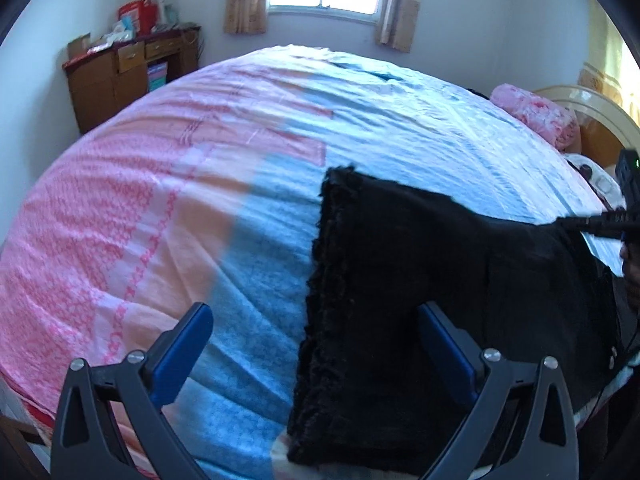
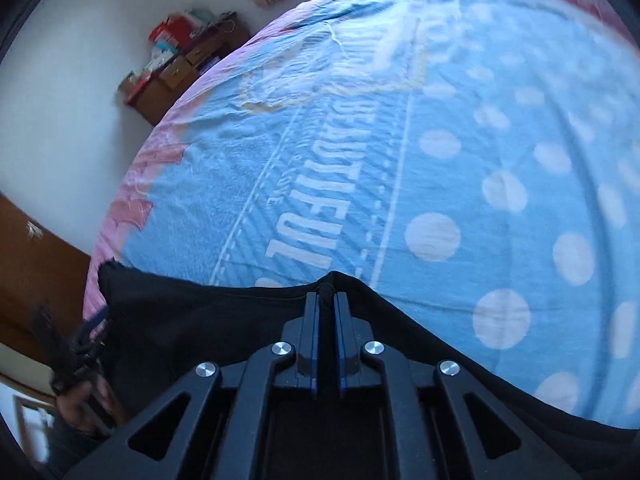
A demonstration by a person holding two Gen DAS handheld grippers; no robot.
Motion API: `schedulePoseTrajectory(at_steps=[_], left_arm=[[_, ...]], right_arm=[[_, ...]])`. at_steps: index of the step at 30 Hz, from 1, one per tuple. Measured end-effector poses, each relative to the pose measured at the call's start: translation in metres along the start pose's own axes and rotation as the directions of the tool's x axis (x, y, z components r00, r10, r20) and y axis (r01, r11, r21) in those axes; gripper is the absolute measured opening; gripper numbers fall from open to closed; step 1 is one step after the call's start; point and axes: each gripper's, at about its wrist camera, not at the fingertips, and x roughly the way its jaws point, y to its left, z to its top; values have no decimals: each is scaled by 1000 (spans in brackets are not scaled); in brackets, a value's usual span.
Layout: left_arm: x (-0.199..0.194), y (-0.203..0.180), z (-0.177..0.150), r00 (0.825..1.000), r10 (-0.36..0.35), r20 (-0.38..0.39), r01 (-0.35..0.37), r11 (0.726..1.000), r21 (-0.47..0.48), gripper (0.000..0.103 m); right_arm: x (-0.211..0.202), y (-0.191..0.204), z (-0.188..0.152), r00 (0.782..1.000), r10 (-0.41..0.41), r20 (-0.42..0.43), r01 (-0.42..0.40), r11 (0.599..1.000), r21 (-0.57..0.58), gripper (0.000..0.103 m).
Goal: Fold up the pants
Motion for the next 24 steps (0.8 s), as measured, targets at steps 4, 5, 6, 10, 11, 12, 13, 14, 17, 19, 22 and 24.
schedulePoseTrajectory(at_steps=[4,5,6,10,11,12,13,14,17,19,22,24], left_arm=[[-4,2,-2,997,-72,-17,72,997,-23,103],[1,3,-2,996,-83,-38,81,996,-37,102],[7,4,-3,994,-97,-56,94,994,-59,100],[15,4,-1,990,-127,-64,123,990,-72,100],[16,3,0,989,-129,-71,124,990,-67,100],[17,0,0,989,-128,-77,124,991,-58,97],[16,-3,0,989,-120,-86,116,992,-43,94],[15,-8,0,988,-120,-93,117,993,-34,87],[10,-22,-2,984,-132,-118,134,991,8,66],[12,-21,-1,982,-137,-126,139,990,2,64],[13,-12,2,967,-219,-129,210,974,-80,43],[7,-10,3,960,-255,-114,242,963,-116,26]], right_arm=[[-43,7,-5,994,-9,111,14,999,-42,58],[-52,11,-9,993,11,120,-4,998,-57,58],[-57,15,-14,992,17,128,-9,998,-66,58],[-73,28,-42,988,29,148,-13,994,-112,58],[-75,30,-49,988,35,153,-18,993,-116,58],[-75,31,-55,987,41,154,-23,993,-117,58],[-77,32,-61,987,49,156,-31,993,-114,58],[-77,31,-69,985,58,160,-42,994,-103,58],[-82,24,-86,981,77,179,-65,995,-71,58],[-85,20,-93,978,86,193,-80,996,-39,58],[-88,13,-97,973,104,208,-108,994,6,58],[-94,10,-99,969,108,224,-115,993,17,58]])
